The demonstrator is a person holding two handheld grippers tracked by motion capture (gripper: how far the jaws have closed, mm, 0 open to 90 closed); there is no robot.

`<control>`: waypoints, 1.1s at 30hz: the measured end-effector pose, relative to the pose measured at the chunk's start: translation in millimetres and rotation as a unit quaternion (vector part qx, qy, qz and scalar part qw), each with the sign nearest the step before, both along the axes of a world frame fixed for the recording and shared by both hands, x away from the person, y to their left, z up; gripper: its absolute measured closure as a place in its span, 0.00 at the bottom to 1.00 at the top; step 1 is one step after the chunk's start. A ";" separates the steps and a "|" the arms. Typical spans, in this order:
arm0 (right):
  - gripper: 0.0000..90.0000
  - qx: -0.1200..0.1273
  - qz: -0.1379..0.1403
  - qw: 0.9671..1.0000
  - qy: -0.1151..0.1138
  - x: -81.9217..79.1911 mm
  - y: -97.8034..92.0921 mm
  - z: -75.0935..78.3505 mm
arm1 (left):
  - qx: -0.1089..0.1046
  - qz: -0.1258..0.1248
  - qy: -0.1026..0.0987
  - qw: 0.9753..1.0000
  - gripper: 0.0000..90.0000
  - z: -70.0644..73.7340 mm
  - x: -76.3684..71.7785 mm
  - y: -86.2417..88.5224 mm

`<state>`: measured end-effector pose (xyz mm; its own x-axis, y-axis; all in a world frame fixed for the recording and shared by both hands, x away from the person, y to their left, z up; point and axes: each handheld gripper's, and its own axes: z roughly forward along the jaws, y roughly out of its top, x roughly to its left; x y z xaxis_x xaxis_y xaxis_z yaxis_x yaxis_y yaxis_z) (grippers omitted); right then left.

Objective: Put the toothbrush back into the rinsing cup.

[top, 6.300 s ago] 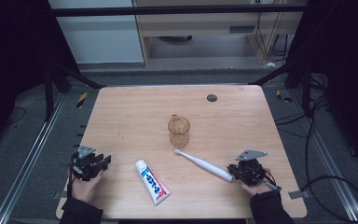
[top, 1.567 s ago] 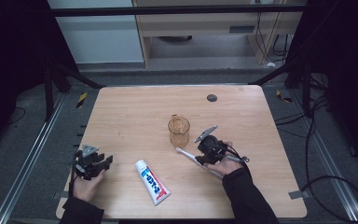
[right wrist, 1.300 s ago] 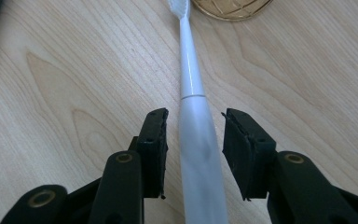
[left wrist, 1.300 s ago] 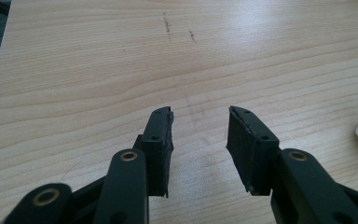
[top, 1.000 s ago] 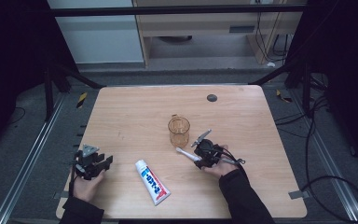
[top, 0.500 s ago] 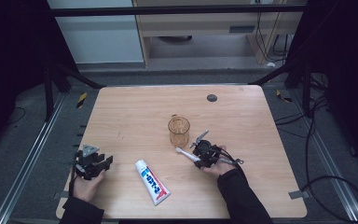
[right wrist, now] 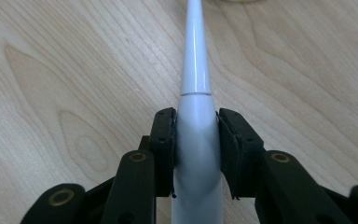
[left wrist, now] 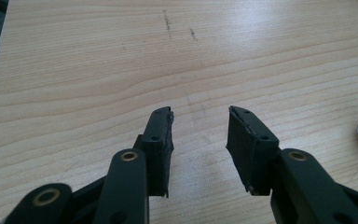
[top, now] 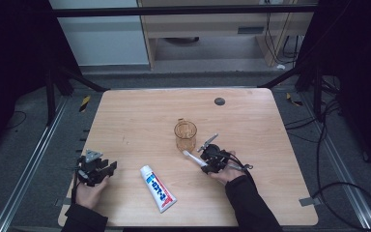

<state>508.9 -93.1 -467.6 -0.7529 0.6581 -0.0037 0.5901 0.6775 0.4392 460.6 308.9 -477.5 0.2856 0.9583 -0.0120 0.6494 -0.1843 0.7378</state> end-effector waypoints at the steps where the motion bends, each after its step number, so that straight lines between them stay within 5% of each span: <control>1: 0.75 0.000 0.000 1.000 0.000 0.0 0.0 0.0 | 0.000 0.000 0.000 1.000 0.66 0.0 0.0 0.0; 22: 0.76 0.081 -0.004 0.996 -0.047 -23.7 -22.2 40.8 | 0.000 0.000 -0.001 1.000 0.66 0.4 0.0 -1.5; 33: 0.76 0.124 -0.029 0.988 -0.086 -26.6 -36.1 58.0 | 0.000 0.002 -0.001 1.000 0.66 0.4 0.1 -1.4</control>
<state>482.3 -129.2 -409.6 -0.7161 0.6969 0.0386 0.5271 0.5037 0.6844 460.7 307.5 -477.1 0.2826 0.9592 -0.0119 0.6481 -0.1818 0.7395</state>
